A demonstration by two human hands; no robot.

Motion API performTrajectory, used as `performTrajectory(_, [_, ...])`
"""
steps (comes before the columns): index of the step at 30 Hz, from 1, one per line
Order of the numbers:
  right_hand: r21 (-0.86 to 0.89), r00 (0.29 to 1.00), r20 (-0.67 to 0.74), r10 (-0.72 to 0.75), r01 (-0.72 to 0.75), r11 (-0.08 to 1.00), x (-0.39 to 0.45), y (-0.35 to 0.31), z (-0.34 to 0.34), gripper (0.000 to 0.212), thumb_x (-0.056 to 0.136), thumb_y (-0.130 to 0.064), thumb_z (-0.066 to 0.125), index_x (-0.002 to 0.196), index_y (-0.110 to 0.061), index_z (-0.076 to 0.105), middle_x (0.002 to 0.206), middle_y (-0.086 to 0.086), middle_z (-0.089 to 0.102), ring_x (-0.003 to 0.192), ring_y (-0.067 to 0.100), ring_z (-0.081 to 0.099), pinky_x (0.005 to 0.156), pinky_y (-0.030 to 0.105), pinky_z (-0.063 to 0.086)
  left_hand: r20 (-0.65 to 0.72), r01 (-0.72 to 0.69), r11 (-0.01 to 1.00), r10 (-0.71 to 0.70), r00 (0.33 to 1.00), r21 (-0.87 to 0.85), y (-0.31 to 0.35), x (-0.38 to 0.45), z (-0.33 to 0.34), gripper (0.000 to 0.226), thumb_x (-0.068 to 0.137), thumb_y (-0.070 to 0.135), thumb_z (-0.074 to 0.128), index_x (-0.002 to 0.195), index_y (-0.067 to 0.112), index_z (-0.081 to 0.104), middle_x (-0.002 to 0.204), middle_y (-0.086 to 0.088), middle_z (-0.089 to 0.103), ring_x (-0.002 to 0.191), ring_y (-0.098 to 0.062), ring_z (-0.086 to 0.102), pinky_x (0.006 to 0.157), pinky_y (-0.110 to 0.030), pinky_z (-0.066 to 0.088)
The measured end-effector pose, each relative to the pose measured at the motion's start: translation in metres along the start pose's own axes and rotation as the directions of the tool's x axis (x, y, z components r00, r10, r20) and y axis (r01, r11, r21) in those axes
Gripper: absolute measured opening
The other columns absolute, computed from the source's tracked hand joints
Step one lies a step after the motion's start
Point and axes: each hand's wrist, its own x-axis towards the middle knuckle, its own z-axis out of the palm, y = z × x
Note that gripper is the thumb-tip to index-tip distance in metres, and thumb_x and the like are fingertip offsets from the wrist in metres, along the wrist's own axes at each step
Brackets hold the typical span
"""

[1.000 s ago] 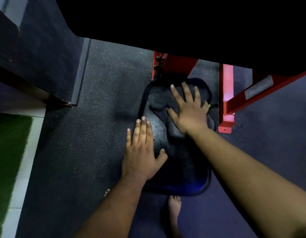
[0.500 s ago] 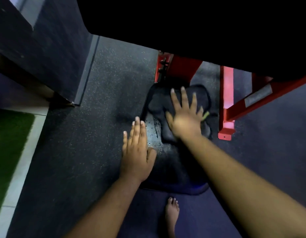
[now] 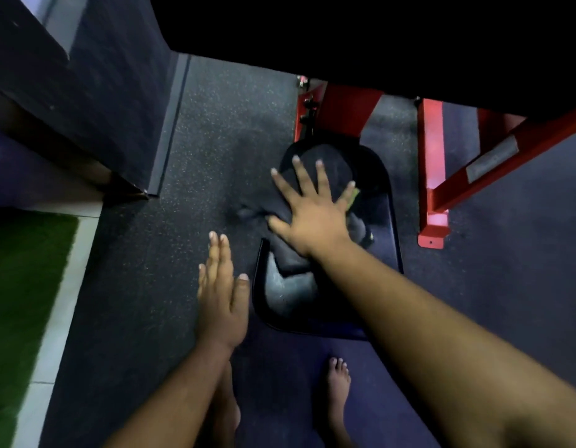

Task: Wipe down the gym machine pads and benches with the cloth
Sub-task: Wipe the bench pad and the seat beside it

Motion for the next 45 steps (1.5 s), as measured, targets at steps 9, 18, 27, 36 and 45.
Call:
performTrajectory(9, [-0.073,0.963,-0.093,-0.253,0.247,0.966,-0.164,-0.005,0.046,0.098,0.075,-0.065,0.058,0.161,-0.043,0.017,0.172,-0.003,0.011,0.157,0.031,0.015,0.115,0.066,0.025,0.121,0.035,0.999,-0.039,0.992,0.034,0.024,0.018,-0.011,0.077,0.093,0.049,0.021,0.164,0.021,0.009,0.171,0.009,0.000,0.157,-0.004,0.002,0.130,-0.044,0.005])
performTrajectory(18, [0.166,0.881,-0.111,0.459,-0.439,0.883,-0.180,0.036,0.039,0.080,0.088,-0.065,0.040,0.161,-0.045,0.016,0.173,-0.004,0.003,0.156,0.037,0.014,0.098,0.070,0.040,0.256,-0.157,0.906,0.057,0.965,0.392,0.061,0.011,0.036,0.081,0.091,0.049,0.021,0.164,0.019,0.002,0.170,0.003,-0.014,0.157,-0.013,-0.009,0.128,-0.051,-0.005])
performTrajectory(27, [0.479,0.872,-0.066,0.484,-0.398,0.782,-0.095,0.108,0.026,0.076,0.099,-0.053,0.050,0.163,-0.041,0.012,0.172,0.007,0.006,0.152,0.041,0.023,0.114,0.057,0.038,0.365,-0.370,0.662,0.154,0.918,0.652,0.066,0.020,0.052,0.089,0.090,0.058,0.035,0.164,0.018,0.009,0.173,-0.007,0.001,0.160,-0.025,0.000,0.124,-0.066,0.000])
performTrajectory(36, [0.455,0.920,-0.082,0.382,-0.306,0.836,-0.188,0.076,0.034,0.076,0.092,-0.060,0.043,0.161,-0.041,0.018,0.172,-0.002,0.002,0.144,0.041,0.029,0.099,0.062,0.049,0.376,-0.366,0.673,0.140,0.916,0.642,0.070,0.020,0.050,0.090,0.089,0.058,0.038,0.164,0.014,0.015,0.173,-0.010,0.004,0.160,-0.028,0.003,0.125,-0.060,0.014])
performTrajectory(45, [0.255,0.884,-0.050,0.465,-0.439,0.861,-0.017,0.099,-0.003,0.079,0.098,-0.067,0.037,0.162,-0.040,0.001,0.172,0.002,-0.009,0.153,0.045,0.012,0.106,0.068,0.037,0.355,-0.369,0.659,0.162,0.921,0.656,0.068,0.018,0.050,0.090,0.088,0.056,0.039,0.164,0.013,0.018,0.172,-0.011,0.007,0.159,-0.029,0.006,0.125,-0.060,0.012])
